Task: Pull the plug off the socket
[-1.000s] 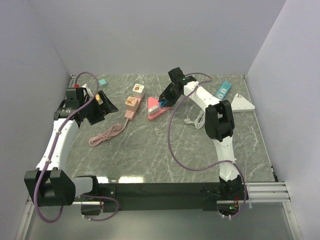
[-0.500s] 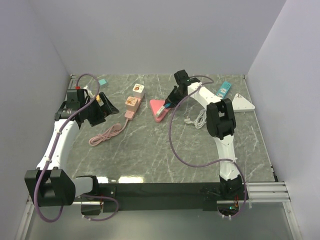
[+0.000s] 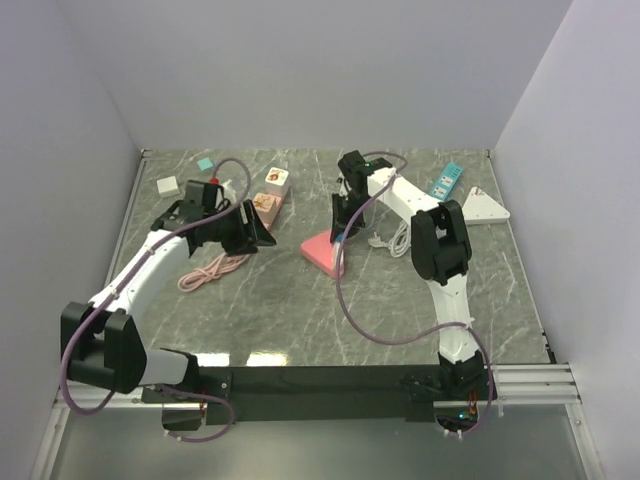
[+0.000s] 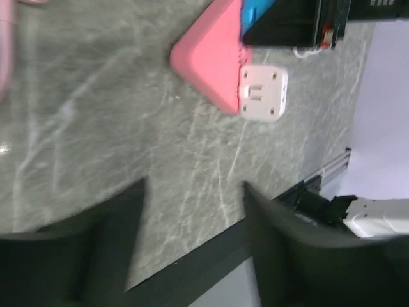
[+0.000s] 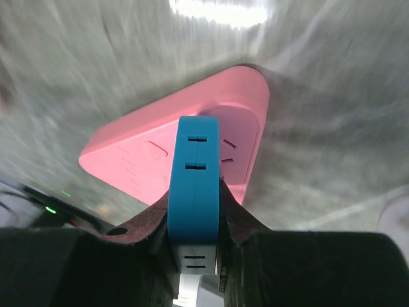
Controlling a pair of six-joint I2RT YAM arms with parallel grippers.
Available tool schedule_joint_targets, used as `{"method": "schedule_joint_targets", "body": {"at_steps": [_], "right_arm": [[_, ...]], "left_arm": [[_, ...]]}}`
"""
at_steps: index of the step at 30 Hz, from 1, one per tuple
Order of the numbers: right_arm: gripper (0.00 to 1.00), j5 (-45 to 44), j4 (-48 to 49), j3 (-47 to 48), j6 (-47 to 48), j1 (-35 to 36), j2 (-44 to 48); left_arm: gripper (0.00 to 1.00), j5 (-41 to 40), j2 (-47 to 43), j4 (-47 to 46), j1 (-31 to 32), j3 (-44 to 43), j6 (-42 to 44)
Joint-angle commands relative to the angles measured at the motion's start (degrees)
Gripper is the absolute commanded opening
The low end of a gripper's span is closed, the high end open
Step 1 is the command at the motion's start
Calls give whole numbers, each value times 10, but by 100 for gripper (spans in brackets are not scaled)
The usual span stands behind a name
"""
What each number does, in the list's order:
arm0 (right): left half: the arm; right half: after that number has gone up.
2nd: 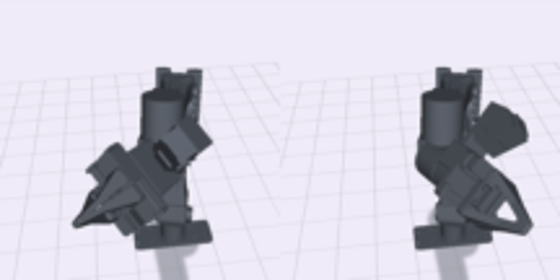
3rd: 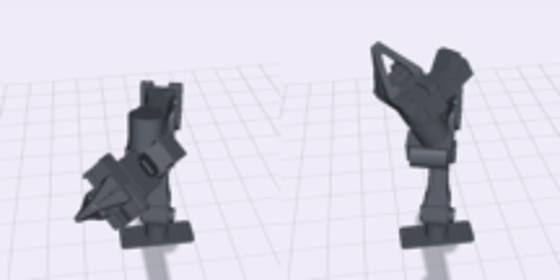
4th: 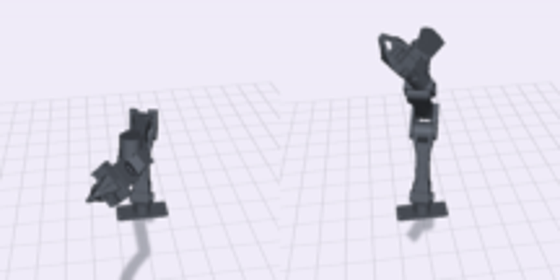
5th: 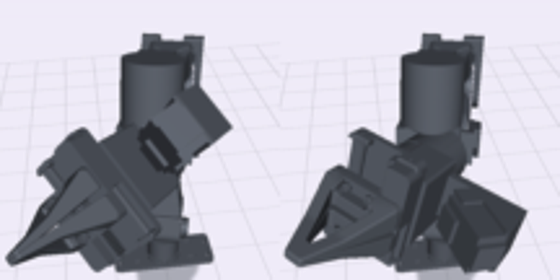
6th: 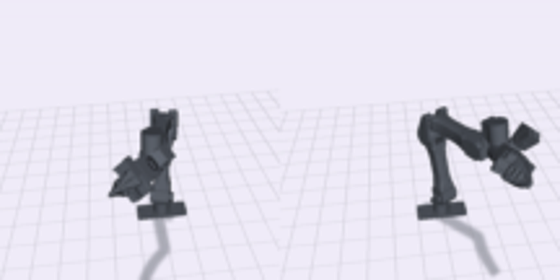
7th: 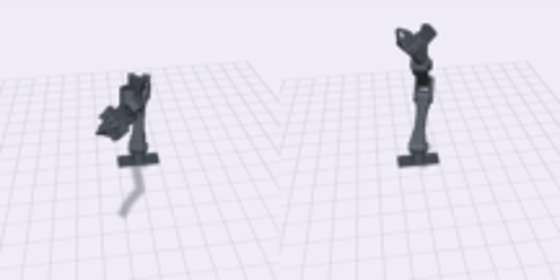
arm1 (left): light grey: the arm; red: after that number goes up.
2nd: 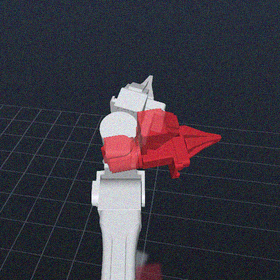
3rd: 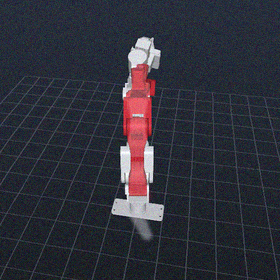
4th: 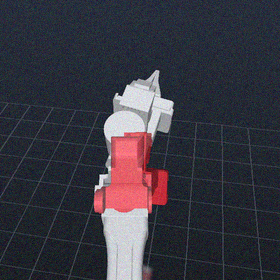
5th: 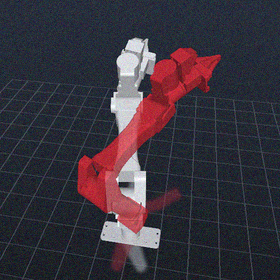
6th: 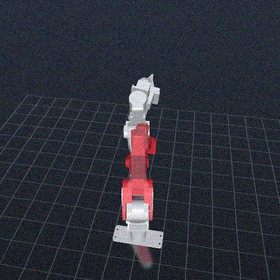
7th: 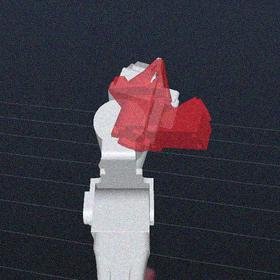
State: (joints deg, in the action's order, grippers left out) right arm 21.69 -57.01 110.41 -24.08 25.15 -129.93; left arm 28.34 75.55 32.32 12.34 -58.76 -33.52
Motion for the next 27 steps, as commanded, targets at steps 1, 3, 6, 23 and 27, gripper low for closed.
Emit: {"method": "schedule_joint_targets", "body": {"at_steps": [1, 3, 6, 23, 27], "right_arm": [[0, -1, -29, -66, 73, 29, 69], [0, 5, -14, -107, 68, 41, 86], [0, 7, 22, -143, 44, 71, 99], [92, -88, 77, -151, -31, 126, 139], [95, -114, 88, -164, -47, 125, 159]], "left_arm": [[57, 15, 20, -66, 34, 12, -18], [49, 7, 44, -81, 63, 14, -20], [34, -23, 76, -101, 97, 17, -10], [0, -58, 136, -152, 175, 42, -17], [0, -63, 139, -165, 183, 50, -29]]}}
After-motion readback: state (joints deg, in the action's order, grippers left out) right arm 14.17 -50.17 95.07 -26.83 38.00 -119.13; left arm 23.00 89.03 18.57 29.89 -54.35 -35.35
